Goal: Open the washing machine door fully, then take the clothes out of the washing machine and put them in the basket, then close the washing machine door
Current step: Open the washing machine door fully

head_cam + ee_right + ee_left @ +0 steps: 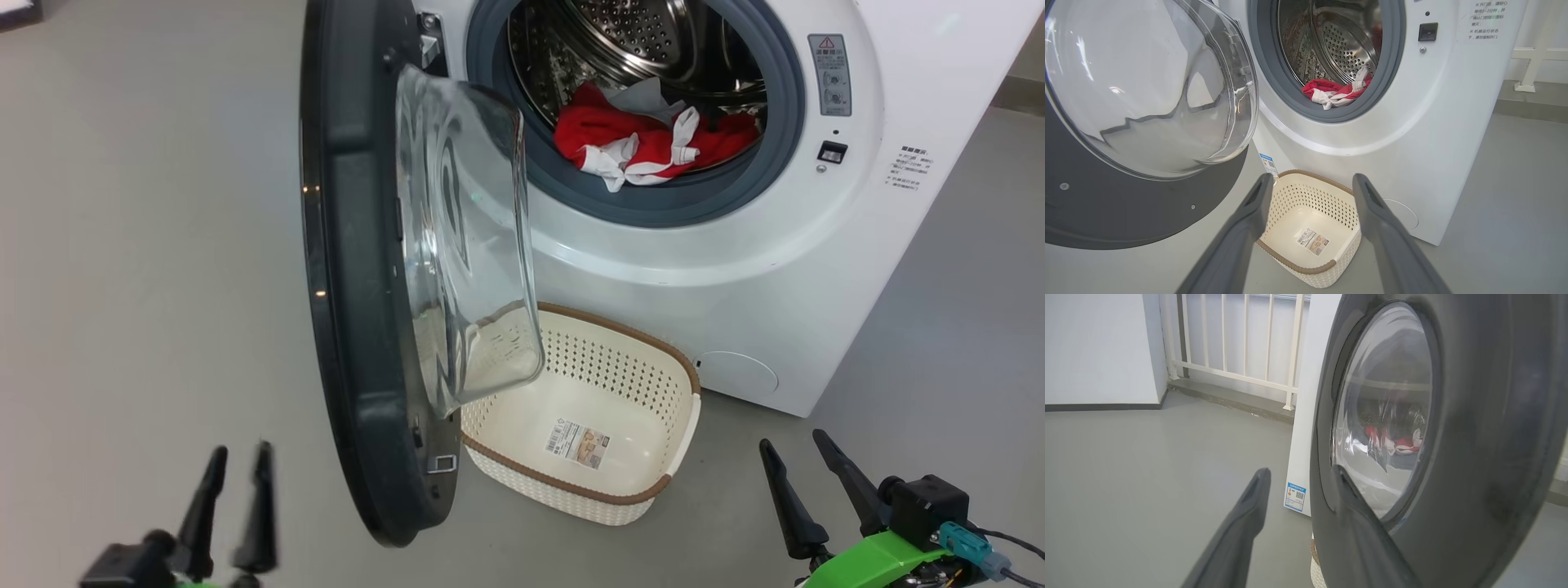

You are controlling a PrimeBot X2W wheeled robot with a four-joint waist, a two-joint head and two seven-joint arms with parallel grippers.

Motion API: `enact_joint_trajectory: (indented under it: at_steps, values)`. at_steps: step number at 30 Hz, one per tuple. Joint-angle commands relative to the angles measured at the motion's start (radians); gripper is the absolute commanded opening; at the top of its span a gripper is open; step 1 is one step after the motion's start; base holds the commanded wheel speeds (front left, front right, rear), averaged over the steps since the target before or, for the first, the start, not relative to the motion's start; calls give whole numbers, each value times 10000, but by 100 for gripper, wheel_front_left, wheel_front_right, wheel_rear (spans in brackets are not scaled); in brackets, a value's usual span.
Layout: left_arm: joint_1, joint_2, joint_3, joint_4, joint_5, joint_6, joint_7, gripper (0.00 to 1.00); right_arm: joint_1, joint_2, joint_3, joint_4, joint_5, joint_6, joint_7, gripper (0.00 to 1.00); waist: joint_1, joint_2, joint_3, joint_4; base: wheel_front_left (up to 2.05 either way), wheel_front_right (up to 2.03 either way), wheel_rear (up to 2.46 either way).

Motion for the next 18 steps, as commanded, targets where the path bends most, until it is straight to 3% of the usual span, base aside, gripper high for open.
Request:
enact_joint_trajectory:
  at_steps: [1, 9, 14, 18]
  values:
    - [-394, 154, 564, -602, -21, -31, -82, 0, -71, -39, 249, -264, -82, 16, -120, 100, 0, 0, -2, 18, 0, 0, 0]
    - [-871, 153, 1016, -3227, -687, -31, -82, 0, -109, -62, 269, -302, -76, 16, -120, 100, 0, 0, -36, 67, 0, 0, 0]
    - [-884, 153, 300, -5071, -919, -28, -82, 0, -134, -63, 260, -362, -88, 16, -120, 100, 0, 0, -93, 43, 0, 0, 0]
    - [-671, 153, -849, -5812, -822, -17, -82, 0, -136, -45, 281, -383, -77, 16, -120, 100, 0, 0, -129, 14, 0, 0, 0]
